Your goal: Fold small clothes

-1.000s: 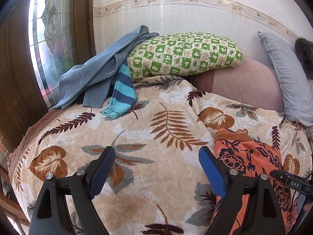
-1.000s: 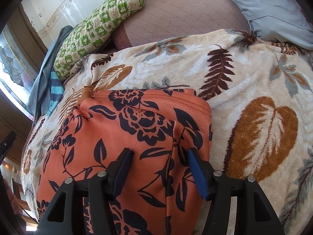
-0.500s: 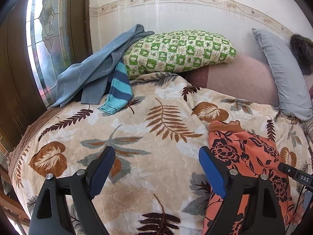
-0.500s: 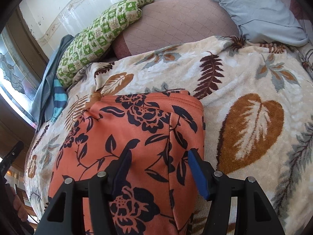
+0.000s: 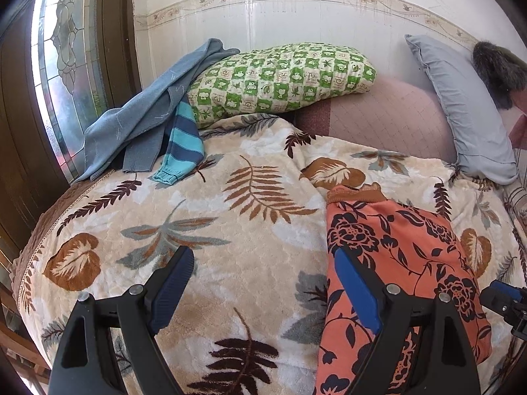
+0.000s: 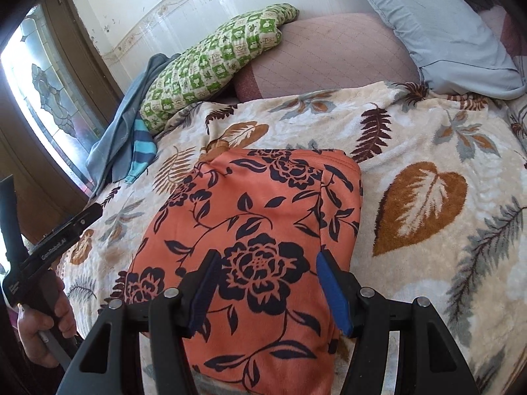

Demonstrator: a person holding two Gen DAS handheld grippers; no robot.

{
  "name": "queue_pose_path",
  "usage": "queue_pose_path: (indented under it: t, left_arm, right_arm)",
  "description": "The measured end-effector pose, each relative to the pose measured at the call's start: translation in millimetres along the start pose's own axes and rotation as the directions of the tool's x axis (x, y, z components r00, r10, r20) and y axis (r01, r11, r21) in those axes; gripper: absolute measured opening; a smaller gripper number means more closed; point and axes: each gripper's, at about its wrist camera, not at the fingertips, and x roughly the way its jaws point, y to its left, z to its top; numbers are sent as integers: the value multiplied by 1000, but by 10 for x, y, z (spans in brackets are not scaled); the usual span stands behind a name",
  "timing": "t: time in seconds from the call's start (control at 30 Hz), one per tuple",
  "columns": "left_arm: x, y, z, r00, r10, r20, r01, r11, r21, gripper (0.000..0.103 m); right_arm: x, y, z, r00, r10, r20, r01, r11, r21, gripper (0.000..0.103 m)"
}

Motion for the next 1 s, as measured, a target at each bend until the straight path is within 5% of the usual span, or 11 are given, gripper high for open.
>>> queue_pose_path:
  t: [0.17, 0.33, 0.47, 0.6, 0.7, 0.87, 1.0]
  left_arm:
    - [69, -117, -77, 999, -14, -47, 15, 1000, 25, 88]
    - [381, -265, -317, 978, -21, -205, 33, 998, 53, 88]
    - [484, -315, -461, 980, 20, -198, -3, 996, 89, 94]
    - [596, -264, -494, 977, 22, -214, -4, 996, 86, 102]
    - [596, -212, -445, 971, 2, -238, 10, 999, 50, 103]
    - [336, -272, -284, 991, 8, -134, 4, 996, 92, 102]
    - [206, -344, -215, 994, -28, -107, 40, 993, 115, 102]
  right_arm:
    - [-49, 12, -84, 1000, -1, -32, 0, 1000, -13, 63]
    - [19, -30, -197, 996, -12, -88, 10, 1000, -16, 63]
    - [315, -120, -376, 977, -59, -204, 54, 998, -27, 68]
    - [474, -401, -387, 964, 68, -258, -29, 988, 153, 76]
    - [439, -409, -343, 961, 72, -266, -31, 987, 155, 76]
    - [115, -197, -200, 988, -22, -155, 21, 1000, -8, 76]
    - [-185, -164, -88, 999, 36, 1, -36, 999, 9, 76]
